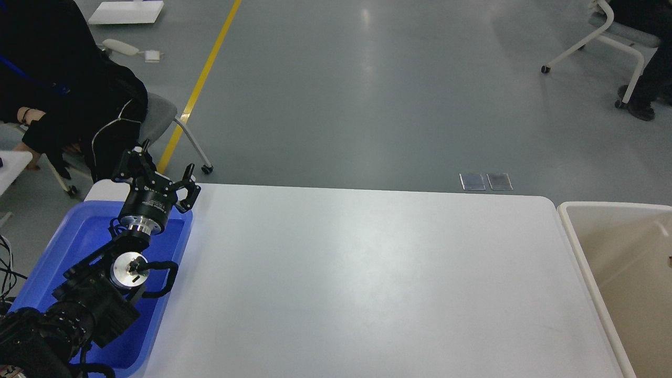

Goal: Tidy desktop

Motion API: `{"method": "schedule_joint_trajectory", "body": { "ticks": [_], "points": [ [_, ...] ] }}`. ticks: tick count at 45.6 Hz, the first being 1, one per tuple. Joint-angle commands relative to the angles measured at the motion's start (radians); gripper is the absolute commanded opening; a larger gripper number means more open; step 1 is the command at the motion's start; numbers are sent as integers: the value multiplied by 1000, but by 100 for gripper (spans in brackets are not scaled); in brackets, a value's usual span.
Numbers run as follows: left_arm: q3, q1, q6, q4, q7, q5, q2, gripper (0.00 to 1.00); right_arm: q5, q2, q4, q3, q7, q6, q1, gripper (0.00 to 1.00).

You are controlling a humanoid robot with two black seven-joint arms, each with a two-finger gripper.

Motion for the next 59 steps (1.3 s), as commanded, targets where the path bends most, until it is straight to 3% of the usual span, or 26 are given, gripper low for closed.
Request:
{"method": "schedule_joint_trajectory", "body": {
  "ticks": [1,13,15,17,18,47,55,59],
  "points": [
    [0,1,0,0,-1,0,0,100,23,123,-148,27,-18,-15,-21,0],
    [0,1,0,0,-1,0,0,100,23,155,-200,27,-18,-20,-20,1],
    [0,1,0,0,-1,0,0,100,23,155,-211,27,-17,-24,-20,27],
    [0,1,0,0,-1,0,0,100,23,155,-220,25,-17,-40,-18,69],
    [0,-1,0,0,-1,0,0,100,23,157,-223,24,-17,-61,-18,98],
    [0,-1,-2,0,-1,0,0,100,12,177,-224,4,-14,-80,54,100],
    [0,-1,0,0,0,0,0,100,20,152,-209,43,-14,-61,81,100],
    [0,-1,0,0,0,0,0,100,23,105,-162,131,-8,9,89,100]
  ]
}}
